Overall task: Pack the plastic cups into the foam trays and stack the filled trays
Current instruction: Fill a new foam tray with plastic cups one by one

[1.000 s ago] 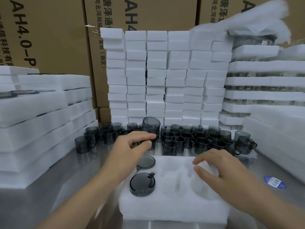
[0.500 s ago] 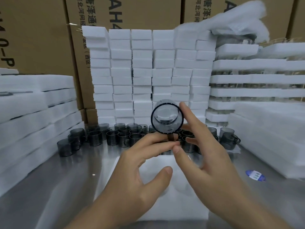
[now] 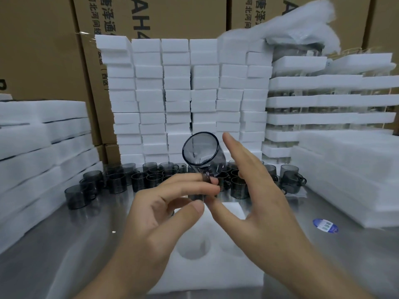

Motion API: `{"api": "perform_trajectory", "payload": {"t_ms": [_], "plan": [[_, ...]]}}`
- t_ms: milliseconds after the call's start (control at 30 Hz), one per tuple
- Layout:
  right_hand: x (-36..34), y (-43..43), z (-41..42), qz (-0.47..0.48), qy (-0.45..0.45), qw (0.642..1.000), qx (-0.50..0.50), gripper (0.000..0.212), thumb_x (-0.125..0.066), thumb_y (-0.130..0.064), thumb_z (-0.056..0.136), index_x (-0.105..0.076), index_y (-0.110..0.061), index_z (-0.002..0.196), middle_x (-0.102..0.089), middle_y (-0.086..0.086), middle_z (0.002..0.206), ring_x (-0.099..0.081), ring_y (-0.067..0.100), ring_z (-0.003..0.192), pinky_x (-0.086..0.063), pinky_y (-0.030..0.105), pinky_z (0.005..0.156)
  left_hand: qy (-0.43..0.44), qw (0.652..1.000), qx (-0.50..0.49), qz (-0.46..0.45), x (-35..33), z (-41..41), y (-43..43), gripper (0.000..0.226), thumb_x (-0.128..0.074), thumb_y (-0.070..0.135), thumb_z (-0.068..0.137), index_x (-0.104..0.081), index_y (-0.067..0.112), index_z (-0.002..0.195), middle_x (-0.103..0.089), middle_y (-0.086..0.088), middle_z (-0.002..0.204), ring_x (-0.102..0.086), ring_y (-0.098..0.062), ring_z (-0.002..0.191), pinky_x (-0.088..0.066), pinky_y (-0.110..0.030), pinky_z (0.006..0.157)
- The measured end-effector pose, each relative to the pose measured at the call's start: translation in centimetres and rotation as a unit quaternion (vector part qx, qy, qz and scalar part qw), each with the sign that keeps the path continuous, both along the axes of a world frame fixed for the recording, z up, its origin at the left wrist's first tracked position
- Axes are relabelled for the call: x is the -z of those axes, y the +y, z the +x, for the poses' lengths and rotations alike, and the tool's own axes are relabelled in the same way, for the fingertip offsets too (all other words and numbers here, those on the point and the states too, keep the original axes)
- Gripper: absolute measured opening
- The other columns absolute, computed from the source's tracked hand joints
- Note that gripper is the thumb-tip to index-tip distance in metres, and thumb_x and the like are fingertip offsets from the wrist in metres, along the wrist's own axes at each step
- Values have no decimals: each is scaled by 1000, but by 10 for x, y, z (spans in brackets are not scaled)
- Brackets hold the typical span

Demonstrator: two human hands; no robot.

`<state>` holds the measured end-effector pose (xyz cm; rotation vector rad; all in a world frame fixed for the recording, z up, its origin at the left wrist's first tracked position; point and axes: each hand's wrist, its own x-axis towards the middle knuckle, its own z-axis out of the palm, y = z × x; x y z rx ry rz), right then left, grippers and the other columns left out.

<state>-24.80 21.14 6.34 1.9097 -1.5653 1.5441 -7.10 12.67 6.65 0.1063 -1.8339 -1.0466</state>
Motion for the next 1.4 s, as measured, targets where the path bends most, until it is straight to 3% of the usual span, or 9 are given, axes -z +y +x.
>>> {"api": "perform_trajectory", "payload": {"t_ms": [100, 167, 300, 467, 667, 933, 1100, 1233, 1400], "plan": [[1, -3, -1, 9, -40, 999, -4, 85, -73, -53, 91, -24, -57, 161, -44, -29, 157, -37, -1, 150, -38, 34, 118, 6, 1000, 20, 21, -3, -1, 1, 29, -66, 32, 83, -87, 18, 98, -79, -6, 118, -72, -17, 114, -54, -19, 88], [3, -4, -2, 4, -61, 998, -1, 83, -80, -50, 88, -34, -53, 158, -52, -30, 149, -46, -3, 143, -42, 30, 113, 10, 999, 35, 40, -4, -1, 1, 28, -66, 34, 84, -86, 17, 92, -80, -7, 112, -73, -15, 108, -53, -17, 87], [5, -4, -1, -27, -54, 998, 23, 79, -87, -49, 82, -47, -47, 150, -58, -29, 139, -54, -1, 136, -45, 17, 106, 17, 995, 35, 89, -4, -2, 2, 20, -70, 39, 83, -79, 21, 83, -80, -13, 103, -73, -25, 104, -54, -30, 86], [4, -3, 3, -53, -6, 998, 29, 76, -85, -46, 85, -49, -36, 152, -57, -19, 138, -56, 14, 135, -46, 24, 106, 31, 990, 6, 138, -6, -8, 6, 41, -83, 37, 81, -75, 44, 121, -79, -11, 87, -77, -20, 90, -56, -19, 76], [1, 2, 7, -89, -12, 995, 35, 85, -84, -36, 81, -45, -36, 156, -56, -21, 139, -55, 16, 135, -42, 21, 109, 12, 977, -13, 210, -5, -13, 7, 31, -71, 42, 92, -83, 31, 118, -80, -7, 114, -76, -22, 104, -58, -23, 72], [-2, 4, 11, -116, -46, 992, 7, 80, -89, -19, 81, -53, -37, 150, -63, -19, 135, -60, 17, 130, -48, 29, 106, -16, 916, 131, 380, 0, -21, 9, 38, -74, 39, 83, -86, 15, 109, -80, -10, 116, -77, -14, 92, -60, -26, 70], [-2, 5, 12, -112, -43, 993, -12, 78, -83, -15, 81, -53, -41, 149, -63, -19, 134, -61, 18, 129, -46, 20, 105, -31, 907, 156, 391, 3, -21, 8, 29, -62, 31, 96, -87, 18, 103, -81, -7, 113, -76, -11, 91, -58, -23, 67], [-1, 5, 11, -105, -24, 994, -25, 82, -85, 1, 82, -55, -35, 148, -62, -20, 140, -61, 18, 133, -46, 23, 108, -39, 904, 135, 404, 4, -21, 7, 34, -70, 39, 86, -86, 13, 102, -80, -8, 104, -77, -15, 88, -57, -23, 63], [-2, 2, 5, -119, 3, 993, 20, 77, -85, 1, 80, -56, -35, 141, -58, -23, 135, -58, 12, 131, -42, 16, 107, -28, 935, 58, 350, 3, -17, 3, 31, -77, 53, 84, -85, 26, 98, -80, 3, 106, -73, -9, 93, -51, -26, 74]]}}
